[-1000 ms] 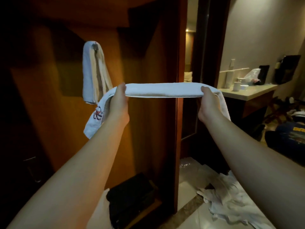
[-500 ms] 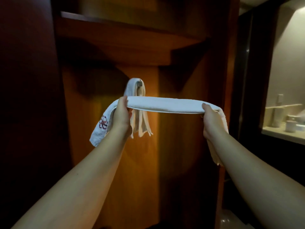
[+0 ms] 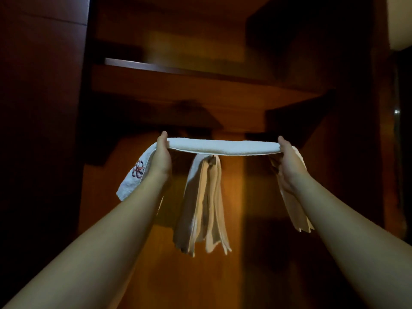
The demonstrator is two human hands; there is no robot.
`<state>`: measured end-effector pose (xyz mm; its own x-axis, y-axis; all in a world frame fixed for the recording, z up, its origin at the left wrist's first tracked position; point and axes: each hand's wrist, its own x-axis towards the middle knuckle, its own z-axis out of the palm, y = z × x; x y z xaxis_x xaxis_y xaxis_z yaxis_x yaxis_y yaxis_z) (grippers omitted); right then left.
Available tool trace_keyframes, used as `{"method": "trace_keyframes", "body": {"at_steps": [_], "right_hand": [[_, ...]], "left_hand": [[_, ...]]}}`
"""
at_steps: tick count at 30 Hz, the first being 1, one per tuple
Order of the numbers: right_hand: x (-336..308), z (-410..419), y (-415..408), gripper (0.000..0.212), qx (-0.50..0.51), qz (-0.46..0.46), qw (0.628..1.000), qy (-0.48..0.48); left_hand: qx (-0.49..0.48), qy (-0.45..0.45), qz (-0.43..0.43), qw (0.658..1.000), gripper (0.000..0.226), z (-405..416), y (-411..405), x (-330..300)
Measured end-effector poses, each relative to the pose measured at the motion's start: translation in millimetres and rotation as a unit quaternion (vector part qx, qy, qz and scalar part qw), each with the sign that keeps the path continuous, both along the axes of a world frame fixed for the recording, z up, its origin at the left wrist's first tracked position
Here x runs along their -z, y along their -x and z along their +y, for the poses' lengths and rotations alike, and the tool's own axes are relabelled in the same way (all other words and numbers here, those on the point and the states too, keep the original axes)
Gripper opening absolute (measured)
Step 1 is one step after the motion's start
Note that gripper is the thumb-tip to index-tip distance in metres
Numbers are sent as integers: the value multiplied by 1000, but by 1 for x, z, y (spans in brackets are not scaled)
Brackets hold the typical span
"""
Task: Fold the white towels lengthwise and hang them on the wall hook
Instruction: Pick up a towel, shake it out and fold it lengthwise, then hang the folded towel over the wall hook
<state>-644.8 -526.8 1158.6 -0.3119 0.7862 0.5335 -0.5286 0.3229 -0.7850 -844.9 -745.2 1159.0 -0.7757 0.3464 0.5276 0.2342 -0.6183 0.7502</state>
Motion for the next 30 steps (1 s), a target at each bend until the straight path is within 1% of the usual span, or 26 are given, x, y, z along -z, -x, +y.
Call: {"method": "trace_keyframes", "body": {"at_steps": [1,3,4,5,7,8,9,12,13,15,20,23,27,30], "right_hand": [[-7,9,13,56,-3,-2,1000,-7],[-21,29,39,52,-24,-15,1000,-14],[-27,37,52,54,-41,-28,999,-14],[-31,45,65,54,-59,-43,997,-16],[-40,58,92,48,-95,-62,993,-25],[-44,65,104,50,-112,-68,991,-27],[-47,72,116,56,-126,-80,988,-30],[-58,95,147,83,-174,-134,975,-38],[-61,100,155,87,-192,-141,971,-36],[-65,109,171,87,-219,-138,966,-26],[-59,128,208,83,-226,-120,967,2],[-49,139,221,80,-251,-115,961,17],[-31,149,229,82,-292,-107,950,28],[-12,155,233,84,-263,-94,957,77]], "left_hand": [[-13,10,2,1000,59,6,10,-6],[-30,31,-9,999,89,16,29,-17],[-36,37,-19,998,97,22,39,-22],[-41,41,-29,998,98,28,49,-27],[-39,52,-33,997,93,38,69,-33],[-31,62,-30,997,92,43,78,-35],[-25,73,-27,997,93,48,87,-38],[-26,85,-13,996,98,61,113,-45],[-28,85,-11,996,99,65,121,-48],[-33,83,-5,996,99,73,134,-50],[-40,89,-18,995,98,91,159,-46],[-34,94,-30,995,97,99,170,-37],[-15,66,-64,996,87,109,174,-18],[0,78,-59,995,93,114,174,1]]}}
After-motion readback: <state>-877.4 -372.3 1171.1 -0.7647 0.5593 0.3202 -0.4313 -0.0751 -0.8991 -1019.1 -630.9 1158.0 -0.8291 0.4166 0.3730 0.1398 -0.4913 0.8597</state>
